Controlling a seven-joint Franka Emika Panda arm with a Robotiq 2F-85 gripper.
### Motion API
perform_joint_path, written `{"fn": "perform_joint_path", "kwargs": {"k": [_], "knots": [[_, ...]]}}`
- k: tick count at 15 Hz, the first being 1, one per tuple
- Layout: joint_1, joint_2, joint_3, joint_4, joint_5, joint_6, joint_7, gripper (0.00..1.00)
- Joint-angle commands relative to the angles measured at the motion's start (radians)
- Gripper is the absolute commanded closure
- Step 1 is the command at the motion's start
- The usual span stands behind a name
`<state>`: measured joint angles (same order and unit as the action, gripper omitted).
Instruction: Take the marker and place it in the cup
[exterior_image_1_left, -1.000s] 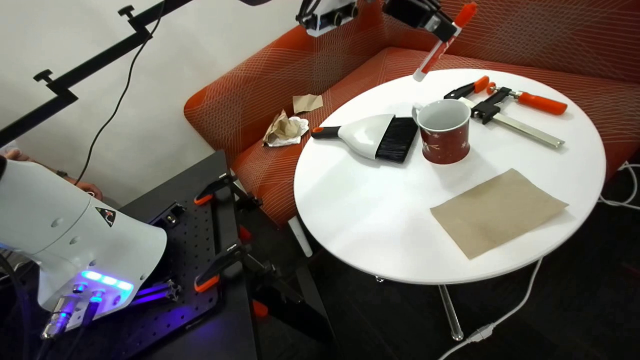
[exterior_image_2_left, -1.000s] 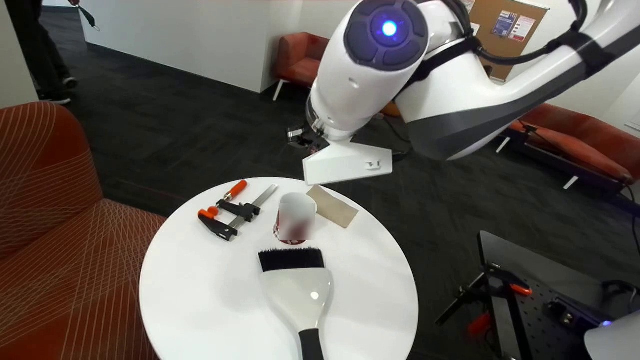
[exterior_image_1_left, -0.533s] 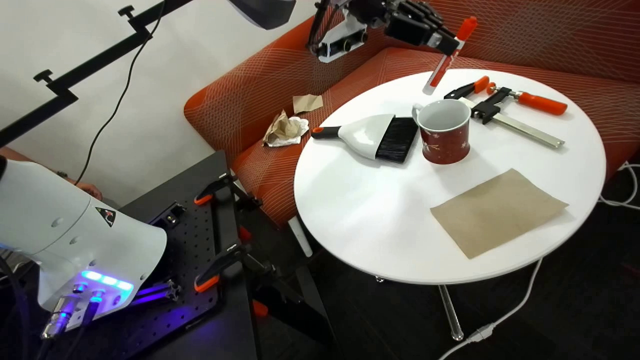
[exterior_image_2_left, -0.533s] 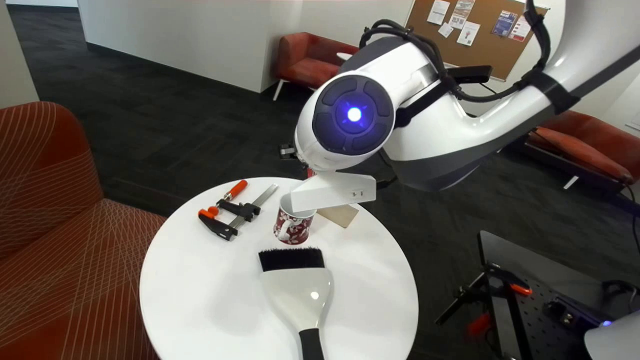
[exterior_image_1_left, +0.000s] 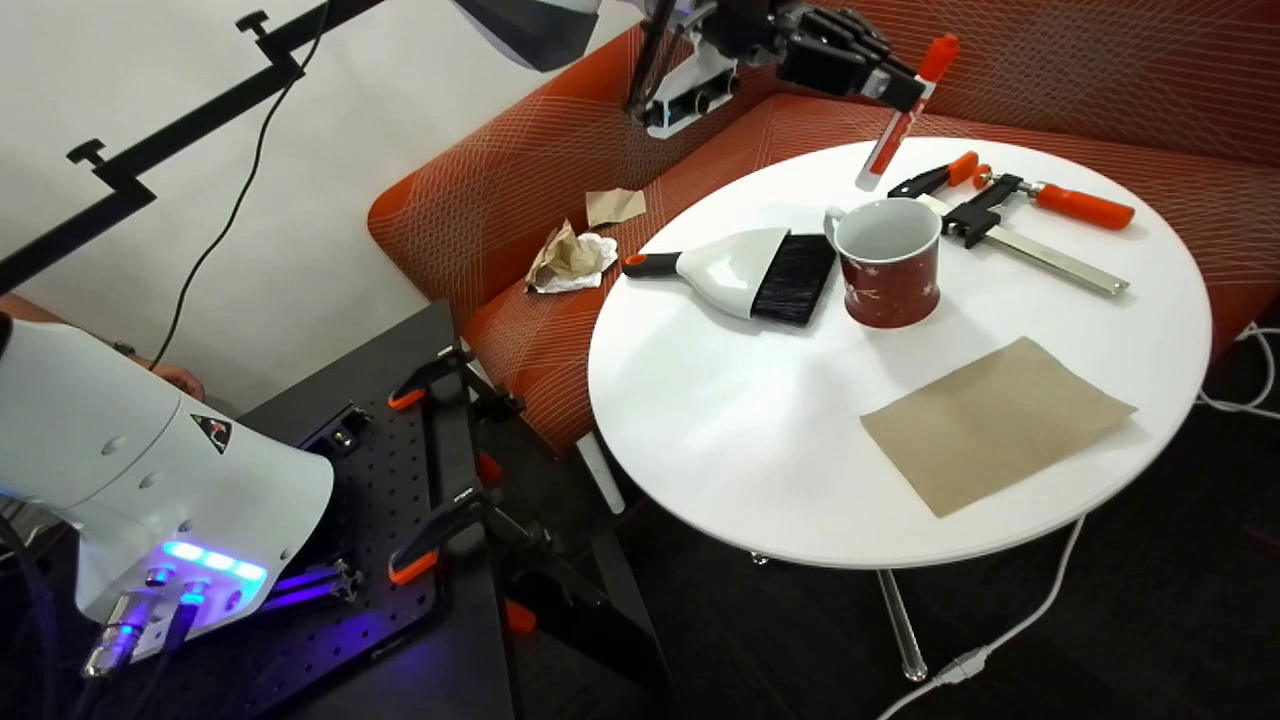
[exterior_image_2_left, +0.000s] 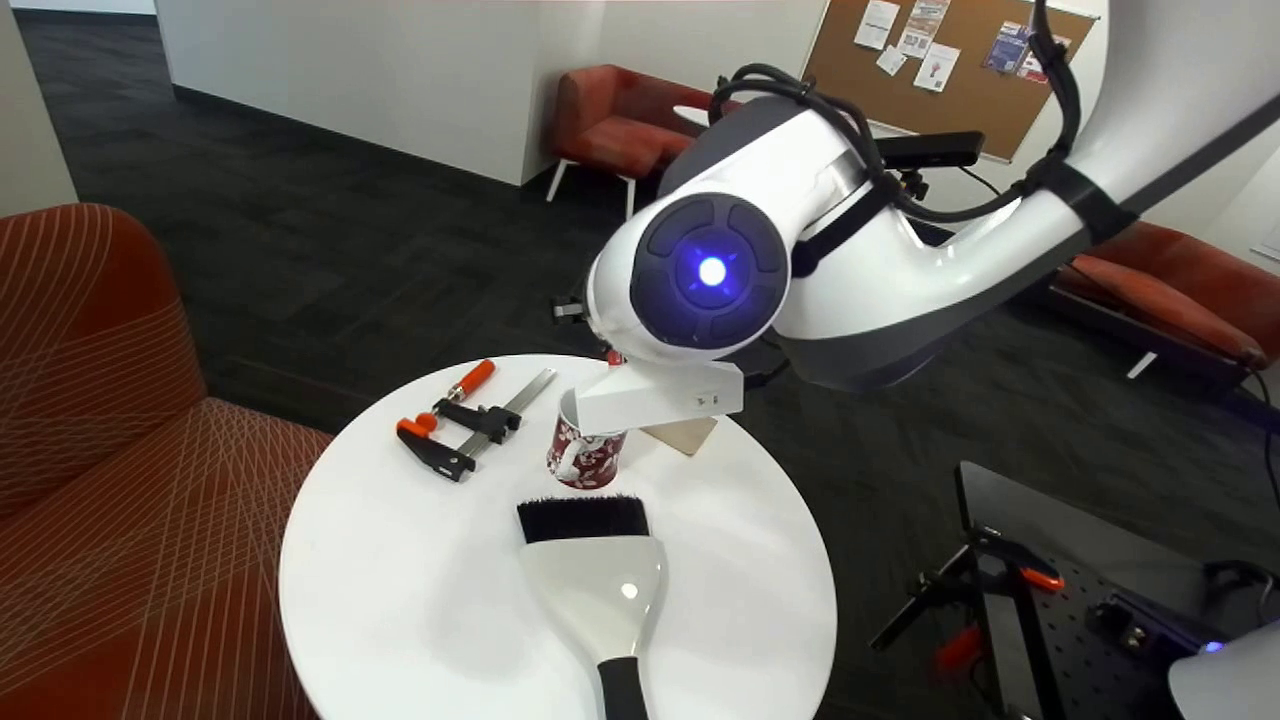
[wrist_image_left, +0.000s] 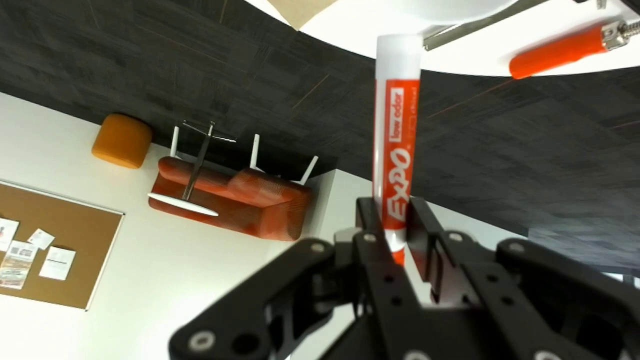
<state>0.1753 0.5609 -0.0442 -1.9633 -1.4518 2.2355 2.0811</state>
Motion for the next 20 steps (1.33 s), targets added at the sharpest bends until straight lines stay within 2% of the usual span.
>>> {"fn": "perform_joint_path", "kwargs": {"k": [1,5,20], "knots": [[-0.018,0.035,0.034,0.015,-0.095,-0.016,0.102,0.95],[-0.028,0.063,0.056,0.011,-0.142,-0.026,0.161,0.95],[-0.041,0.187,0.078,0.044,-0.234,-0.056,0.201,0.95]]}}
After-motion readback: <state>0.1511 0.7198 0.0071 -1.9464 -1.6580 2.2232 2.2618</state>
